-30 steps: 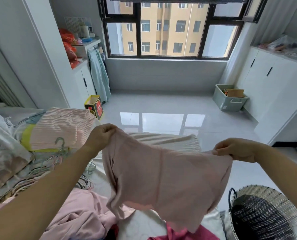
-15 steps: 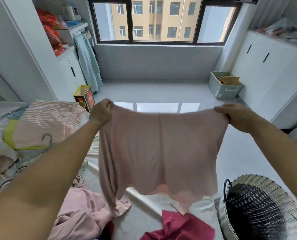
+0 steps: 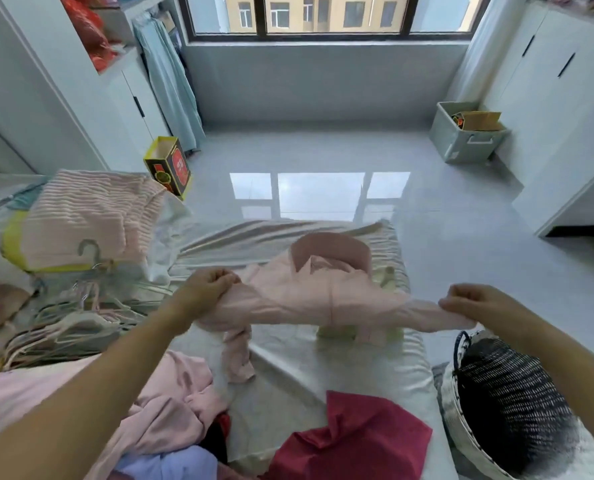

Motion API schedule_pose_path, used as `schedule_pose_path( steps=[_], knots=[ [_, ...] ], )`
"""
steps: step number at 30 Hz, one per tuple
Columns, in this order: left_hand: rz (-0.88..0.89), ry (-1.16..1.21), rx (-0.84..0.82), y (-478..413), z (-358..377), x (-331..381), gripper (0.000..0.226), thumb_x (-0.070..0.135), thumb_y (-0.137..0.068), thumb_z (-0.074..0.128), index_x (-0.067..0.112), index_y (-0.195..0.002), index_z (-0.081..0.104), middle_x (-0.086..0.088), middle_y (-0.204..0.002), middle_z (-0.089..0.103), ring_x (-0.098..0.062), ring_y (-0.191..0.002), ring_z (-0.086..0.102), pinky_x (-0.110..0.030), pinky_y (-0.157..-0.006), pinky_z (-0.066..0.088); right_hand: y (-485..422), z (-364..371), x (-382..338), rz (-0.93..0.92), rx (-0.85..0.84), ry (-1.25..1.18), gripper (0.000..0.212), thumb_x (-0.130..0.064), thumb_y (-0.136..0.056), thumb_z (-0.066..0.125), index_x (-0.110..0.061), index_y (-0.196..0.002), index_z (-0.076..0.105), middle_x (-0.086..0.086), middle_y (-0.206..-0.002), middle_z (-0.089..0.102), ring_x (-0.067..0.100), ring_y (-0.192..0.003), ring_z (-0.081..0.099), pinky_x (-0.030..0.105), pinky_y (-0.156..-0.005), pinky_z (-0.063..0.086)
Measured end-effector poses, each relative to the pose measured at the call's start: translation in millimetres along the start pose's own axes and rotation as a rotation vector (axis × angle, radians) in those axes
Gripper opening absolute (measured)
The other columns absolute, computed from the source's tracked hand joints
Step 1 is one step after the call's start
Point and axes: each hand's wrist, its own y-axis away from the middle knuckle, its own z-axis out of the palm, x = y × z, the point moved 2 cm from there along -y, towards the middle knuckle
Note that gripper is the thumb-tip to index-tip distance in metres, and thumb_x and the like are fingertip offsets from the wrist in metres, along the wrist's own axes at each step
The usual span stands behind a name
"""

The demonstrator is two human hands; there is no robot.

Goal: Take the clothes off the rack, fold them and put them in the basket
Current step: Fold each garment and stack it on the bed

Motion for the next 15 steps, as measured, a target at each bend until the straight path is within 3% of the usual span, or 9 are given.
schedule_pose_path(
  steps=[3,5,8,10,12,13,15],
  knots=[
    [-0.130,-0.172,-0.167,19.3,63.5,-88.0,0.014,0.013,-0.092,0.053,0.016,-0.081,0.062,-0.007,-0.092,0.064,-0.019,-0.086,0.055,-0.024,-0.075,0.038,5.8,50.6,88.0,0.188,-0.104,0.127,0.033,-0.012,-0.087,0.062,-0.014,-0.057,0.048,-0.011,-0.048,0.039,0.003,-0.046,0.034,0.018,-0.050,0.022],
    [-0.193,-0.261,-0.301,37.7,101.6,-140.0,0.021,0.011,-0.092,0.053,0.025,-0.076,0.054,0.000,-0.088,0.060,-0.016,-0.090,0.054,-0.020,-0.074,0.034,12.0,87.4,145.8,0.298,-0.200,0.153,0.038,-0.012,-0.086,0.063,-0.017,-0.055,0.042,-0.010,-0.048,0.034,0.005,-0.050,0.032,0.021,-0.051,0.020],
    [-0.310,-0.345,-0.458,69.3,147.0,-208.3,0.031,0.009,-0.088,0.055,0.033,-0.069,0.047,0.013,-0.071,0.050,-0.008,-0.073,0.048,-0.011,-0.061,0.033,27.3,138.8,224.3,0.478,-0.344,0.220,0.041,-0.016,-0.081,0.065,-0.019,-0.050,0.038,-0.010,-0.048,0.034,0.005,-0.054,0.035,0.020,-0.051,0.024],
    [-0.395,-0.372,-0.538,92.2,170.5,-249.0,0.034,0.015,-0.081,0.058,0.036,-0.056,0.054,0.011,-0.060,0.048,0.001,-0.061,0.044,-0.008,-0.058,0.034,41.6,166.8,264.1,0.583,-0.437,0.283,0.037,-0.025,-0.077,0.064,-0.020,-0.046,0.043,-0.011,-0.046,0.039,0.005,-0.057,0.039,0.019,-0.052,0.026],
    [-0.461,-0.387,-0.603,109.4,188.8,-284.3,0.045,0.018,-0.079,0.059,0.054,-0.052,0.055,0.011,-0.056,0.049,0.004,-0.061,0.044,-0.007,-0.059,0.035,52.9,188.2,290.6,0.658,-0.474,0.302,0.033,-0.033,-0.075,0.061,-0.024,-0.049,0.043,-0.011,-0.051,0.041,0.002,-0.058,0.040,0.016,-0.053,0.027],
    [-0.484,-0.404,-0.622,115.7,195.3,-297.0,0.048,0.016,-0.081,0.058,0.055,-0.053,0.054,0.011,-0.058,0.049,0.002,-0.064,0.046,-0.007,-0.062,0.036,56.2,197.2,299.9,0.678,-0.486,0.294,0.032,-0.036,-0.076,0.060,-0.022,-0.055,0.042,-0.010,-0.056,0.041,0.002,-0.060,0.041,0.015,-0.055,0.028],
    [-0.506,-0.416,-0.616,119.7,204.9,-305.7,0.030,0.022,-0.085,0.057,0.039,-0.061,0.050,0.011,-0.068,0.049,-0.006,-0.073,0.050,-0.011,-0.065,0.038,54.5,212.0,314.1,0.667,-0.483,0.328,0.032,-0.042,-0.082,0.059,-0.021,-0.065,0.041,-0.007,-0.067,0.045,0.004,-0.067,0.046,0.016,-0.061,0.033]
  ],
)
